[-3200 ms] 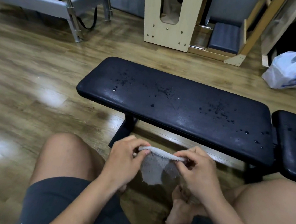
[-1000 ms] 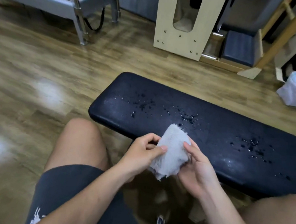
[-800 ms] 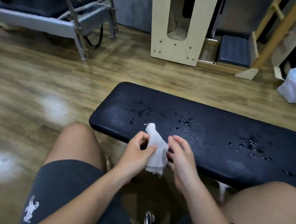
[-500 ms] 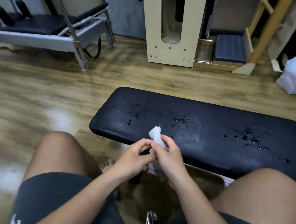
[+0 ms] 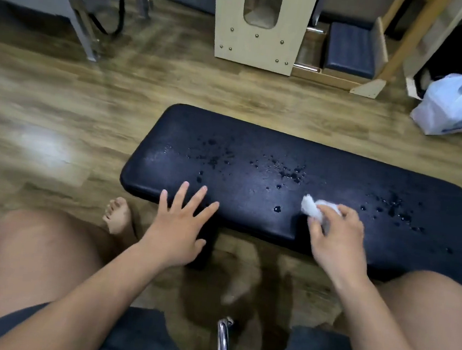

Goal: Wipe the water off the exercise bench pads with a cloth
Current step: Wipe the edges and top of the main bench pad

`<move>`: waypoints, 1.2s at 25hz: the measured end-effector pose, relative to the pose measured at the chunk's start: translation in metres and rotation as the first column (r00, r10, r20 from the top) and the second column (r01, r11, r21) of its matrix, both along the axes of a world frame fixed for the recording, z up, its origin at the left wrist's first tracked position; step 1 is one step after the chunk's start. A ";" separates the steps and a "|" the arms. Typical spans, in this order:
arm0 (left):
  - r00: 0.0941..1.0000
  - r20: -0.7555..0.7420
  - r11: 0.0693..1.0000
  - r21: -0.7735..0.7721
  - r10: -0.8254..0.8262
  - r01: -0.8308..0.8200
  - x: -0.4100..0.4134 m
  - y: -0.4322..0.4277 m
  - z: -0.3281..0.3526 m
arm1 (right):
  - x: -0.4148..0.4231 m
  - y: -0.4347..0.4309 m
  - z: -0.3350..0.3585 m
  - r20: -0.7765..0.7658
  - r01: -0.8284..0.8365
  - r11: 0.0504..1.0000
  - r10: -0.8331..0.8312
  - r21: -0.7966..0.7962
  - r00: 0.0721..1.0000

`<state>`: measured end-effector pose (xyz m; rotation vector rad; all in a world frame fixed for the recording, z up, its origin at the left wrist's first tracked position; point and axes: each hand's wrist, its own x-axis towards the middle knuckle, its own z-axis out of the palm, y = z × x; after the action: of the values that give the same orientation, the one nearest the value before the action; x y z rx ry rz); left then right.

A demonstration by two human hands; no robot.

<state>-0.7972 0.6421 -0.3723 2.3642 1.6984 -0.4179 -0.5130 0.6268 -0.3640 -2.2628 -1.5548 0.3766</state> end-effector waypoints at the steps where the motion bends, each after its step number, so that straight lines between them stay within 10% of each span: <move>1: 1.000 -0.007 1.000 -0.025 0.006 -0.006 -0.003 0.002 -0.006 | -0.004 -0.001 -0.009 0.082 0.016 0.996 -0.009 -0.086 0.997; 13: 0.995 0.064 0.996 -0.048 -0.072 0.075 -0.018 0.023 -0.001 | -0.142 0.037 -0.024 0.238 -0.399 0.915 0.402 -0.062 0.884; 19: 0.989 0.142 0.997 -0.049 -0.047 0.054 -0.026 0.016 -0.008 | 0.009 -0.002 -0.022 0.238 0.169 0.966 -0.121 -0.194 0.964; 22: 0.984 0.175 0.998 -0.051 -0.025 0.035 -0.032 0.010 -0.010 | -0.047 0.004 -0.023 0.267 0.089 0.989 -0.056 -0.114 0.962; 27: 0.960 0.272 0.993 0.080 0.064 -0.089 -0.041 0.003 -0.013 | -0.179 0.028 -0.027 0.037 -0.462 0.885 0.465 -0.058 0.885; 30: 0.631 0.727 0.880 0.077 0.272 -0.468 -0.046 0.011 -0.004 | -0.183 0.039 -0.003 -0.395 -0.425 0.905 0.393 0.006 0.831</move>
<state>-0.8435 0.6529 -0.3765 1.8207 1.8142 0.7437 -0.6956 0.6660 -0.3667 -1.7403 -1.8139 0.9606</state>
